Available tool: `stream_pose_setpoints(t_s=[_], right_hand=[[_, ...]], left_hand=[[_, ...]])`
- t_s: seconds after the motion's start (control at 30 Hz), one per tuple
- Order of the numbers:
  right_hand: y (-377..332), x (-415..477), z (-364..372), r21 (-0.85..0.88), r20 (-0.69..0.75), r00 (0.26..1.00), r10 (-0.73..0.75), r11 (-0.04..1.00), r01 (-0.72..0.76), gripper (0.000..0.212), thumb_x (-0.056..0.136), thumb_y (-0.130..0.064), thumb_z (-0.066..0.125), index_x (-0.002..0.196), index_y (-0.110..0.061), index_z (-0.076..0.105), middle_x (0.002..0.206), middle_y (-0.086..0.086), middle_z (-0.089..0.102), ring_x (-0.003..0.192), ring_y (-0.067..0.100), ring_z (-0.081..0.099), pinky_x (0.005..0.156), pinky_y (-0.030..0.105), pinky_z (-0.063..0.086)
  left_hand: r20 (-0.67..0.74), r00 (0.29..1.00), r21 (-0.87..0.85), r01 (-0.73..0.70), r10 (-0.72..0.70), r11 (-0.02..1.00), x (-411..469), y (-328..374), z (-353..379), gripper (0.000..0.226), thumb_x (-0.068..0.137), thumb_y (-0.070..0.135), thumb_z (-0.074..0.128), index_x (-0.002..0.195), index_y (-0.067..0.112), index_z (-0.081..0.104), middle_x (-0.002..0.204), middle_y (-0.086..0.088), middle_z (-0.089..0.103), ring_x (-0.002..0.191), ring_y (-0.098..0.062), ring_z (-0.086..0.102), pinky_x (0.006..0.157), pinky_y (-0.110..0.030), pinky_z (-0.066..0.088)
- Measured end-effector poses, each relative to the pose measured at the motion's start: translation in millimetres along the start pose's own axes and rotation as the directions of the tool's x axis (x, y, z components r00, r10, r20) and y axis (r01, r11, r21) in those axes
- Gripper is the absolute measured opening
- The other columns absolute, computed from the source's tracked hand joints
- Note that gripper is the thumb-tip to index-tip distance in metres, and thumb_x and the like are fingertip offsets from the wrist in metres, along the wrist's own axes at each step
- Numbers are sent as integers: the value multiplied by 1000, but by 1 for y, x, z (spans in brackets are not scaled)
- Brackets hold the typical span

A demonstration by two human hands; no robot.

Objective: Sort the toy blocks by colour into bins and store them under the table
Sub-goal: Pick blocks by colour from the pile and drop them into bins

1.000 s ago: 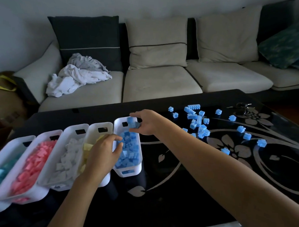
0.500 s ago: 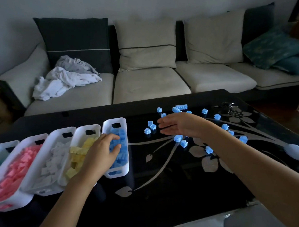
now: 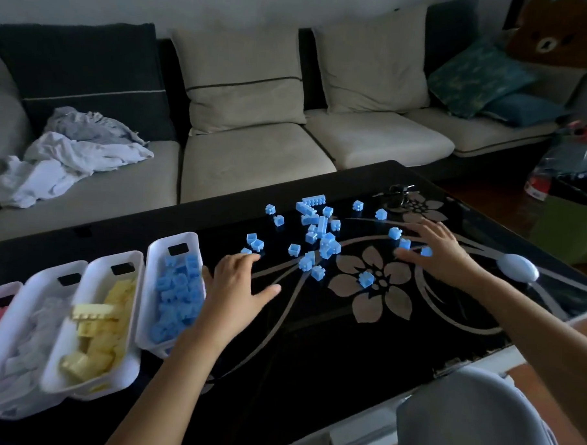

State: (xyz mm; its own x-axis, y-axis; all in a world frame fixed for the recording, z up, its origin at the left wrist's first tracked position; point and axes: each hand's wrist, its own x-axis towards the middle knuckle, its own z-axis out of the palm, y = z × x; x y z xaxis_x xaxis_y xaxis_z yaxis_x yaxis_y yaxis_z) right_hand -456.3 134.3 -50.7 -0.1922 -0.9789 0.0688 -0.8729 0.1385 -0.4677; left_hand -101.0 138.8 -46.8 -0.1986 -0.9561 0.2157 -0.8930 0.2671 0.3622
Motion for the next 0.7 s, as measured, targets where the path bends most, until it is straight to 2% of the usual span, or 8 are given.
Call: stream_pose_setpoints(t_s=[0.07,0.13,0.23,0.37,0.47,0.53,0.6,0.7], right_hand=[[3,-10,5,-71,194,981,13,997,1,102,65,-69,61,149,-38,11,159,0,-2,145,28,-10,114,53,4],[7,-16,9,-101,269,963,12,995,15,117,53,-75,58,148,-43,-3,158,3,-16,143,30,-19,114,55,-1],[18,-12,14,-135,219,974,48,991,-18,126,49,-76,63,148,-41,-7,156,7,-22,142,34,-19,114,54,1],[21,3,22,-84,200,978,63,995,-47,121,59,-68,71,150,-36,-2,157,7,-17,144,33,-13,116,49,4],[8,15,31,-11,195,975,-109,994,113,114,61,-62,74,150,-33,9,159,2,-4,146,26,-2,117,43,11],[-3,19,38,42,219,950,-224,974,221,105,62,-58,76,148,-33,21,158,-4,7,145,19,11,116,39,19],[-11,19,46,119,224,925,-306,951,286,97,61,-55,79,143,-36,32,153,-9,19,140,16,22,112,38,29],[-13,17,54,182,152,925,-349,929,321,86,59,-55,80,134,-34,44,139,-8,33,130,15,32,106,34,37]], left_hand=[[96,995,64,-5,-1,998,8,8,14,79,83,60,55,145,20,28,149,-1,30,141,-18,23,117,-49,10],[181,984,54,-16,6,998,14,15,29,95,78,66,55,150,17,16,154,-8,19,144,-24,15,117,-49,11],[300,953,34,23,-32,999,24,25,50,116,71,72,57,151,18,-6,158,-14,-4,145,-34,0,115,-53,8],[304,952,-7,-28,29,1000,43,34,70,116,70,74,55,151,23,-11,158,-14,-10,145,-35,-3,116,-52,3],[333,929,-154,-113,159,982,55,45,78,105,73,67,61,152,31,0,159,-4,-5,146,-27,-2,117,-45,7],[323,919,-182,-174,226,968,62,54,82,94,74,64,62,150,34,15,157,0,12,142,-23,12,114,-38,17],[251,928,-157,-241,275,958,65,60,86,81,76,62,63,144,35,29,143,0,34,128,-23,32,102,-30,29],[164,940,-197,-268,301,943,64,64,90,63,79,52,66,132,27,41,126,-2,48,112,-20,46,88,-24,36]])
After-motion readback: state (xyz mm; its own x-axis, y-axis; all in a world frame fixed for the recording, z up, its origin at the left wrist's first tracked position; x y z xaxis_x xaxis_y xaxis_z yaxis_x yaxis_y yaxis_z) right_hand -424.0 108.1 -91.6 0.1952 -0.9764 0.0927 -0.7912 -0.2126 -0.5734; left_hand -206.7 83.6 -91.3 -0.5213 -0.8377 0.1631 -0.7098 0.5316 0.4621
